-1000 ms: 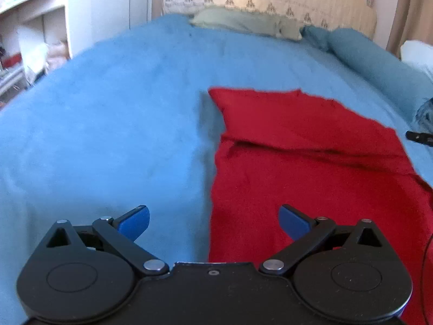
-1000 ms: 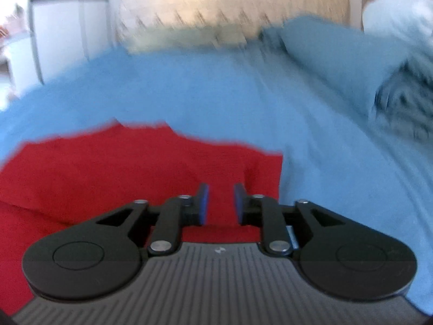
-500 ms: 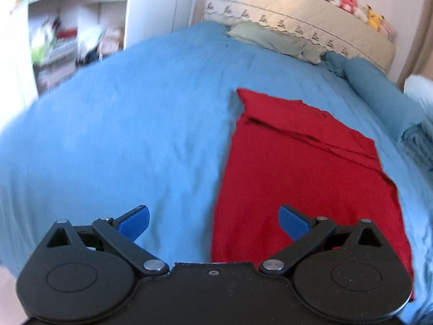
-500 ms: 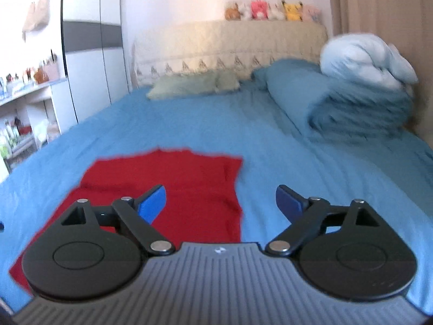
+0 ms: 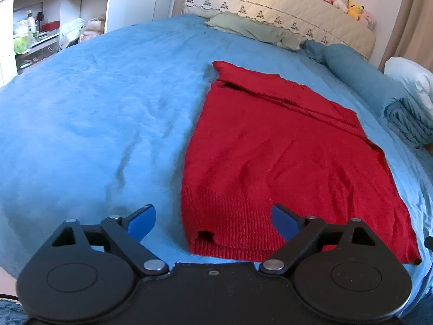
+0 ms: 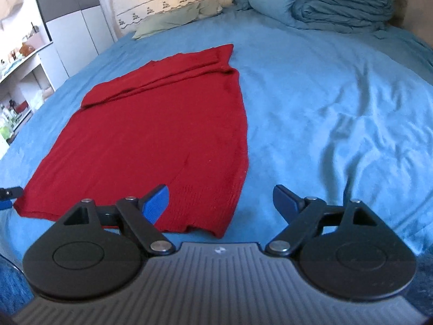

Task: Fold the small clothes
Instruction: 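Grasp the sweater hem with both grippers and lift it toward the collar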

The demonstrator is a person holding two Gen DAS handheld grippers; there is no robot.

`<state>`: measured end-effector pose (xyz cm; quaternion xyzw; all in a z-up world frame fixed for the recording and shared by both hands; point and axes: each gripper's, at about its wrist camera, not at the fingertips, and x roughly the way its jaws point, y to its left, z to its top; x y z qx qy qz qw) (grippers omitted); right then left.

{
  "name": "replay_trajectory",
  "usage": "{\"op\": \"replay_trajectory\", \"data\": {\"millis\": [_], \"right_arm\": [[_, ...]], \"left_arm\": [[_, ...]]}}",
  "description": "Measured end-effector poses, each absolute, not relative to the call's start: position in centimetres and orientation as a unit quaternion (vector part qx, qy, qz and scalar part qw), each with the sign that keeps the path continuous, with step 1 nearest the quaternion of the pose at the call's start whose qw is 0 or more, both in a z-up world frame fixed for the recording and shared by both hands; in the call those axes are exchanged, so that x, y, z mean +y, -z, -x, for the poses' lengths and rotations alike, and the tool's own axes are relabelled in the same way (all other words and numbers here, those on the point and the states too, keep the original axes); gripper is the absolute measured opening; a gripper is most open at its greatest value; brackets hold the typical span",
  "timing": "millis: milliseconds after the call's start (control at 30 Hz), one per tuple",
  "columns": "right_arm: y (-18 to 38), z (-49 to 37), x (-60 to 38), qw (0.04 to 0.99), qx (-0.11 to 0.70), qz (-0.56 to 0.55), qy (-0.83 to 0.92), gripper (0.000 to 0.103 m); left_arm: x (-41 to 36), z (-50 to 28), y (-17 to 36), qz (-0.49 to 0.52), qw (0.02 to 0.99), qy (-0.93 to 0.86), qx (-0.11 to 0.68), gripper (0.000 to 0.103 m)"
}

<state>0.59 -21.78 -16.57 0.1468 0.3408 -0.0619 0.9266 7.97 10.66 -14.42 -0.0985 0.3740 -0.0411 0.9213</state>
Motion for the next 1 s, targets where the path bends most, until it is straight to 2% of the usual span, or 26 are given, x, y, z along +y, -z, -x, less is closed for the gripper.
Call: {"op": "replay_trajectory", "data": {"millis": [133,200,433,500,533,600,667,733,833,1000], "right_arm": [[17.2,-1.4,-21.5,0.922,0.353,-0.147,0.059,0.09],[17.6,-1.5,-21.6,0.918,0.36,-0.158,0.058,0.089],[19.0,-2.0,-22.5,0.9,0.374,-0.213,0.066,0.078],[18.9,-2.1,-22.3,0.901,0.374,-0.211,0.062,0.076],[18.9,-2.1,-22.2,0.902,0.373,-0.211,0.057,0.071],[18.8,-2.2,-21.8,0.903,0.375,-0.207,0.045,0.063],[18.8,-2.4,-21.4,0.902,0.381,-0.2,0.038,0.056],[19.0,-2.6,-21.3,0.899,0.385,-0.204,0.039,0.052],[19.2,-2.6,-22.1,0.893,0.384,-0.229,0.046,0.025],[17.8,-1.7,-22.4,0.902,0.361,-0.234,0.046,0.023]], "left_arm": [[10.5,-8.6,14.9,0.112,0.918,0.051,0.376,0.08],[10.3,-8.7,15.2,0.116,0.914,0.053,0.384,0.071],[10.3,-8.4,15.8,0.114,0.914,0.036,0.387,0.057],[10.2,-8.5,15.9,0.109,0.913,0.028,0.392,0.046],[10.2,-8.5,15.9,0.108,0.912,0.024,0.395,0.042],[10.5,-8.5,15.9,0.111,0.91,0.018,0.398,0.019],[10.9,-8.5,15.9,0.119,0.908,0.018,0.402,0.008],[11.1,-8.3,15.8,0.123,0.907,0.019,0.403,0.006],[10.9,-8.0,15.3,0.117,0.908,0.015,0.401,0.005],[10.9,-6.9,13.4,0.111,0.914,0.028,0.389,0.004]]}}
